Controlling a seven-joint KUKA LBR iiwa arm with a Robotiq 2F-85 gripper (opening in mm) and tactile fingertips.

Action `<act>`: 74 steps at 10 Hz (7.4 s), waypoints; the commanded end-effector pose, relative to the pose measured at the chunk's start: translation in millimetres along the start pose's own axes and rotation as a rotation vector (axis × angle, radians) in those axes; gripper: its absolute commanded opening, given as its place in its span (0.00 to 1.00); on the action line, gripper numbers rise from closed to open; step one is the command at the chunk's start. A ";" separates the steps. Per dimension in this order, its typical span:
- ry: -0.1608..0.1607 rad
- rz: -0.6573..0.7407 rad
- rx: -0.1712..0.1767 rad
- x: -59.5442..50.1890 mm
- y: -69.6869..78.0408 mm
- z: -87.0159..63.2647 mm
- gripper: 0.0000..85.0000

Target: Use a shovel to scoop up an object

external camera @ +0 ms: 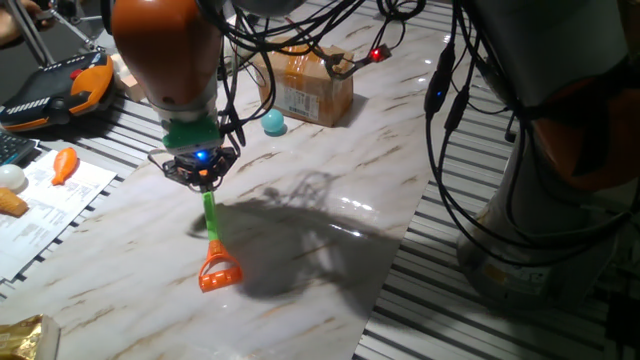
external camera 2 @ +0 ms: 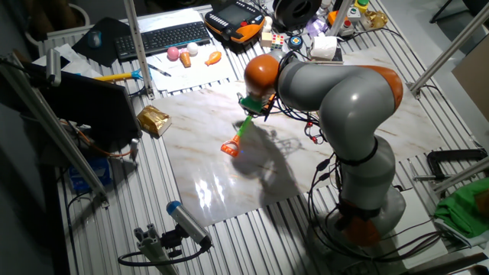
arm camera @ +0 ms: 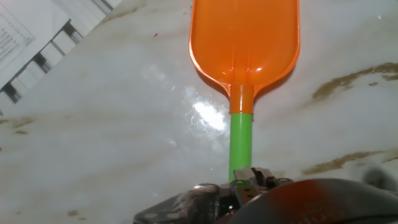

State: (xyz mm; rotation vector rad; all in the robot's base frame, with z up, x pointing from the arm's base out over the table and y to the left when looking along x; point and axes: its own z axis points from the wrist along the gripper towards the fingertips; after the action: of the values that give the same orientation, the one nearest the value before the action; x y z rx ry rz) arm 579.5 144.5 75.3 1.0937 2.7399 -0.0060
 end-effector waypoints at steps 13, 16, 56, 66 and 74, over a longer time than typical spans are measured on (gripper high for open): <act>-0.026 -0.049 0.024 1.4 3.0 8.6 0.40; -0.055 -0.017 0.019 2.0 6.3 11.9 0.65; 0.019 0.207 0.097 5.2 1.1 -11.6 0.01; 0.163 0.516 0.085 -13.8 -1.2 -41.7 0.01; 0.274 0.641 0.063 -27.3 -12.3 -48.9 0.01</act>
State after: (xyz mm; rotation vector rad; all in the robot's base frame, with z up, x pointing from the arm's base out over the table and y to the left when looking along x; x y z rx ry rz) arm 581.8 120.6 127.6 2.0765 2.4744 0.1610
